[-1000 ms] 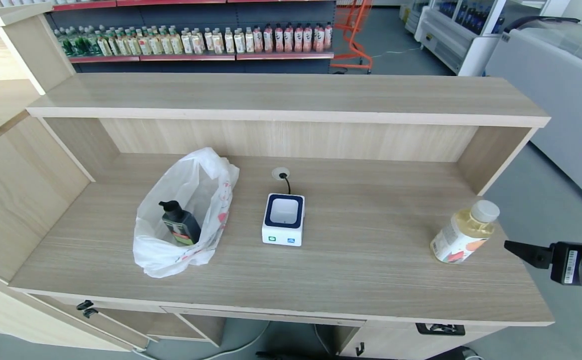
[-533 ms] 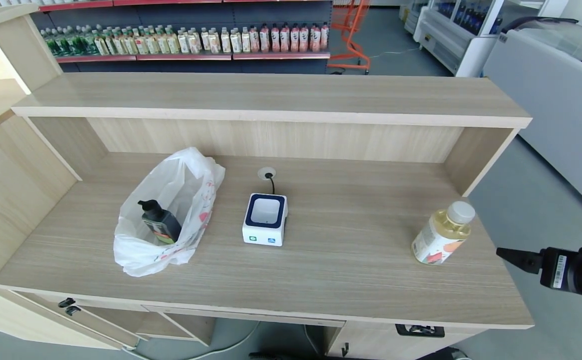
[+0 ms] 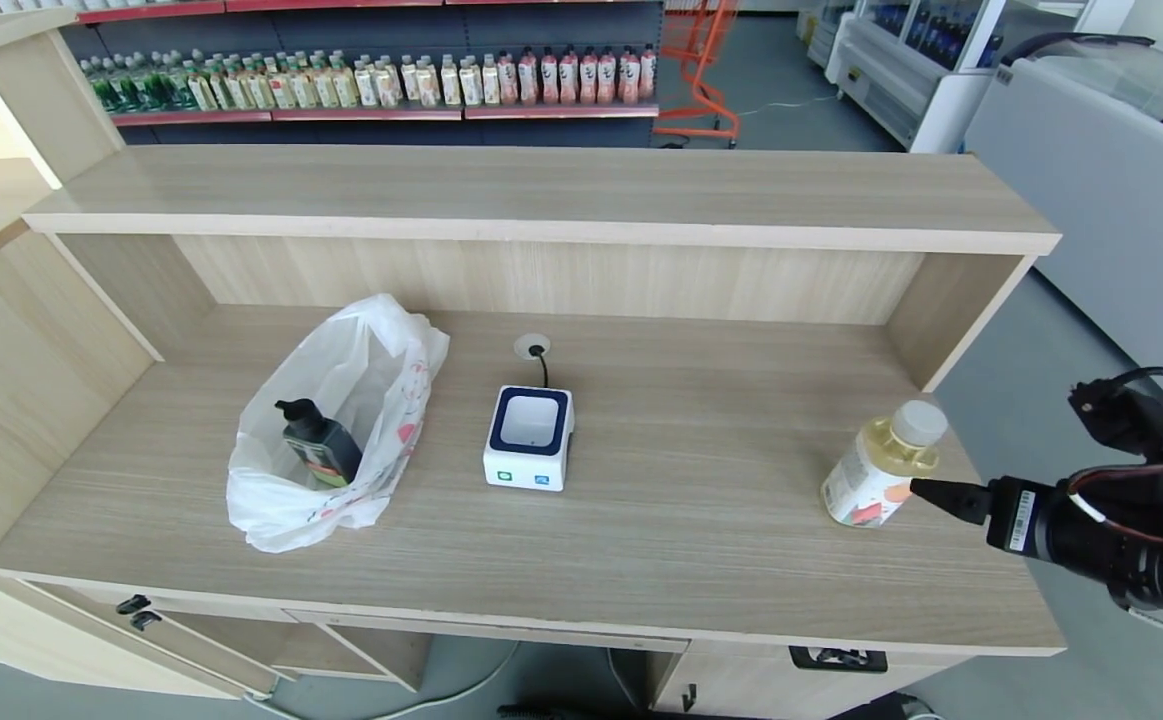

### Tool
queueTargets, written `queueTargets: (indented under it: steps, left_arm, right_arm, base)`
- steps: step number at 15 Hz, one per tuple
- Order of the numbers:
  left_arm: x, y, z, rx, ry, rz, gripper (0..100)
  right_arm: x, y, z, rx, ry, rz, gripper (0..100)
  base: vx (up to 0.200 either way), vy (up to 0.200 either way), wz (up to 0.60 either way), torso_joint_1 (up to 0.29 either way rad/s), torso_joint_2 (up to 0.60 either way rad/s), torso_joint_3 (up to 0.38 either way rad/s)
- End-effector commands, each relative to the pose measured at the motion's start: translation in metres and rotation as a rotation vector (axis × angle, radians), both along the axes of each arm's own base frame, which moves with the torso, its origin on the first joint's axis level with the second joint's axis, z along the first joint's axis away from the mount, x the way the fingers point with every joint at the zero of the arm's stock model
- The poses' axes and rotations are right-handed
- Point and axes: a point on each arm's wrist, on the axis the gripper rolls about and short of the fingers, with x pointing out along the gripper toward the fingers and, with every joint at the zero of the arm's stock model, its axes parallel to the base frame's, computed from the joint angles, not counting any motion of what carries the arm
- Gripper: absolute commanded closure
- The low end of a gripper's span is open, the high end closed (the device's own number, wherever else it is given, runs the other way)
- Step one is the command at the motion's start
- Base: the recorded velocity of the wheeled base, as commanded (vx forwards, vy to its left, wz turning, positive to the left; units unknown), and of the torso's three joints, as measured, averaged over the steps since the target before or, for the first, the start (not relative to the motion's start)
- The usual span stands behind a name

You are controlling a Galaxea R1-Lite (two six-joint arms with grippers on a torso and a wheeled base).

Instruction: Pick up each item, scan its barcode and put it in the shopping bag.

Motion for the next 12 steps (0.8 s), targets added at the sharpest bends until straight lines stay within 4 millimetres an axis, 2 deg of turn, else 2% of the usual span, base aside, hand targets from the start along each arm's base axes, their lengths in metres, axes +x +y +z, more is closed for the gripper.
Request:
queueTargets:
  steps: [1,6,9,12]
  left_arm:
    - [0.000,0.000,0.000,0.000,0.000,0.000,0]
    - [0.000,0.000,0.000,0.000,0.002,0.000,0]
    - [0.000,0.000,0.000,0.000,0.002,0.000,0]
    - [0.000,0.000,0.000,0.000,0.000,0.000,0]
  right_arm:
    - [0.026,0.013,-0.025,-0.046,0.030,0.020,0]
    - [0.051,0.043,-0.050,-0.102,-0.042,0.014,0]
    - [0.062,0.052,-0.064,-0.101,-0.084,0.016,0]
    - [0.073,0.055,-0.067,-0.117,-0.135,0.025,0]
  base:
    - [0.000,0.000,0.00,0.000,0.00,0.000]
    - [0.000,0.000,0.00,0.000,0.00,0.000]
    - [0.000,0.000,0.00,0.000,0.00,0.000]
    - [0.000,0.000,0.00,0.000,0.00,0.000]
